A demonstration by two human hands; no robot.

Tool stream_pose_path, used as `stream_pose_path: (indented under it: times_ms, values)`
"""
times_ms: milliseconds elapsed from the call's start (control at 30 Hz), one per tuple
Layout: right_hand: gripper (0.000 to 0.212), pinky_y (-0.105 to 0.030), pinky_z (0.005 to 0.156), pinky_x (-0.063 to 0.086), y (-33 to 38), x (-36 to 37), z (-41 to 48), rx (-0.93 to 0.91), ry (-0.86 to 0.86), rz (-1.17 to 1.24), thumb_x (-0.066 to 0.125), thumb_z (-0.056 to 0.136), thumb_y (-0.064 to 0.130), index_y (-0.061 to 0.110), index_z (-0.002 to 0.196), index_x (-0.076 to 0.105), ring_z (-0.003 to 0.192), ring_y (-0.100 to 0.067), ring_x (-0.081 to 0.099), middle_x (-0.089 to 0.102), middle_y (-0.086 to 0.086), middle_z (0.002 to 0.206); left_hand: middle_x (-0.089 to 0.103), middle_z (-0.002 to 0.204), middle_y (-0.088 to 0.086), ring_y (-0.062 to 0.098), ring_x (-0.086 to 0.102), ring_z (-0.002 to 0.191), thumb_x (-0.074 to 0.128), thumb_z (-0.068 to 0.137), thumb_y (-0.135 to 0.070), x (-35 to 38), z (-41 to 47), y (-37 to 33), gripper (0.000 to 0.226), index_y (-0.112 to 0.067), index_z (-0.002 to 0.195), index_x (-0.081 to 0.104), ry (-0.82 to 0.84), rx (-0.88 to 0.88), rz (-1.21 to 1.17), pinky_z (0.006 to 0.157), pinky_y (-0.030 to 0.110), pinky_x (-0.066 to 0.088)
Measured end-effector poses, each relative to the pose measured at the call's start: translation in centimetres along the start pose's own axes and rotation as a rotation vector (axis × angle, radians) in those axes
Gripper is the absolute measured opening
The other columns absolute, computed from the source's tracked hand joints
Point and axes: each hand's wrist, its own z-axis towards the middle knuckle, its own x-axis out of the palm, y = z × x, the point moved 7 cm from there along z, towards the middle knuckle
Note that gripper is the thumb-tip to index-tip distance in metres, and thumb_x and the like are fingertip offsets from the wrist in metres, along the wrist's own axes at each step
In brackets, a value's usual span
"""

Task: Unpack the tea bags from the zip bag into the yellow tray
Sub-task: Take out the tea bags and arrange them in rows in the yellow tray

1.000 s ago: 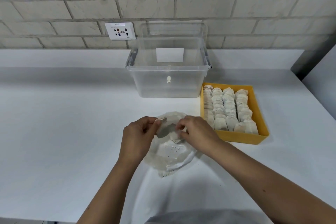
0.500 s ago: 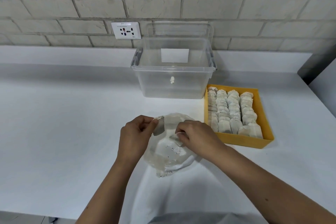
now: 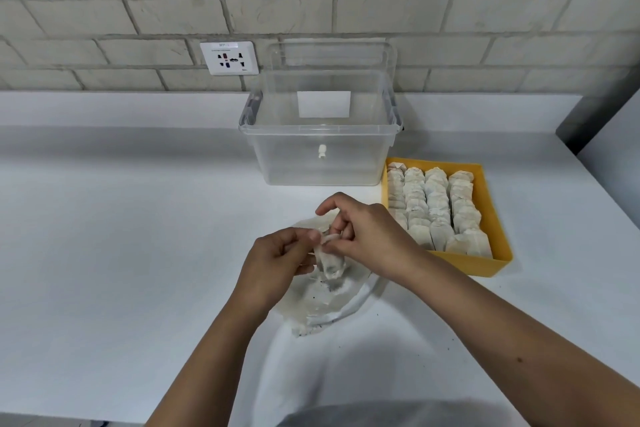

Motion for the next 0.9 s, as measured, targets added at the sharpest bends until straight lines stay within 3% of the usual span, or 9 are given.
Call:
stream_pose_path:
  times_ms: [100, 200, 300, 400, 567, 700, 800, 900]
  values:
    - [0.046, -0.022, 0.067, 0.052, -0.1, 0.2, 0.3, 0.008, -0.023, 0.057, 0.08, 0.076, 0.016, 0.025, 0.115, 0.058, 0.065, -0.008, 0.063, 0.066, 0.004, 0.083, 0.079, 0.087, 0.006, 0.026, 0.074, 0.089, 0.075, 0.087, -0.019, -0.2, 0.1, 0.1, 0.011, -0.021, 0.098, 0.077, 0.019, 0.003, 0.028, 0.087, 0.033, 0.059]
    - [0.038, -0.023, 0.07, 0.053, -1.5, 0.6, 0.4, 0.063, -0.02, 0.106, 0.076, 0.081, 0.013, 0.024, 0.114, 0.059, 0.069, -0.01, 0.067, 0.066, 0.004, 0.09, 0.077, 0.078, 0.003, 0.019, 0.072, 0.074, 0.073, 0.088, -0.011, -1.5, 0.3, 0.6, 0.014, -0.024, 0.09, 0.078, -0.104, 0.009, 0.075, 0.079, 0.028, 0.056]
    - [0.026, -0.027, 0.079, 0.052, -3.4, 1.6, 0.0, 0.103, 0.013, -0.085, 0.065, 0.088, 0.008, 0.017, 0.112, 0.064, 0.081, -0.011, 0.064, 0.067, 0.002, 0.098, 0.074, 0.07, -0.004, 0.01, 0.066, 0.066, 0.069, 0.09, -0.011, -2.5, 0.5, 1.0, 0.016, -0.026, 0.088, 0.076, -0.194, 0.031, 0.192, 0.069, 0.021, 0.049]
    - [0.031, -0.03, 0.088, 0.048, -4.4, 4.0, -0.6, 0.081, 0.151, -0.348, 0.062, 0.087, 0.009, 0.014, 0.118, 0.064, 0.104, -0.019, 0.06, 0.064, -0.003, 0.115, 0.074, 0.073, -0.005, 0.01, 0.067, 0.068, 0.068, 0.09, -0.013, -2.9, 0.6, 1.3, 0.015, -0.026, 0.089, 0.075, -0.217, 0.034, 0.228, 0.066, 0.019, 0.047]
    - [0.038, -0.032, 0.086, 0.046, -5.2, 5.5, -1.0, 0.093, 0.148, -0.467, 0.065, 0.084, 0.024, 0.01, 0.119, 0.061, 0.111, -0.022, 0.054, 0.058, -0.006, 0.118, 0.071, 0.067, -0.01, 0.002, 0.06, 0.059, 0.067, 0.09, -0.014, -2.6, 0.7, 1.3, 0.015, -0.026, 0.089, 0.074, -0.213, 0.046, 0.268, 0.056, 0.008, 0.041]
    - [0.024, -0.025, 0.072, 0.039, -4.8, 5.3, -1.2, 0.071, 0.061, -0.506, 0.052, 0.093, 0.024, 0.009, 0.105, 0.067, 0.099, -0.021, 0.058, 0.061, -0.005, 0.106, 0.07, 0.065, -0.011, 0.003, 0.059, 0.058, 0.067, 0.09, -0.013, -2.8, 0.7, 1.4, 0.015, -0.026, 0.088, 0.074, -0.226, 0.053, 0.282, 0.06, 0.015, 0.044]
    - [0.014, -0.025, 0.065, 0.043, -4.4, 3.6, -2.0, 0.153, -0.054, -0.234, 0.06, 0.09, 0.02, 0.008, 0.089, 0.068, 0.078, -0.018, 0.062, 0.065, -0.003, 0.085, 0.073, 0.071, -0.008, 0.011, 0.063, 0.064, 0.067, 0.09, -0.014, -3.0, 0.6, 1.2, 0.017, -0.029, 0.087, 0.074, -0.248, 0.051, 0.28, 0.068, 0.029, 0.05]
    - [0.004, -0.029, 0.062, 0.057, -5.1, 2.0, -4.0, 0.394, -0.149, 0.453, 0.064, 0.088, 0.005, 0.003, 0.091, 0.063, 0.063, -0.021, 0.067, 0.067, -0.012, 0.073, 0.075, 0.077, -0.006, 0.019, 0.071, 0.072, 0.066, 0.09, -0.013, -3.0, 0.5, 1.0, 0.017, -0.028, 0.091, 0.074, -0.252, 0.039, 0.209, 0.077, 0.037, 0.058]
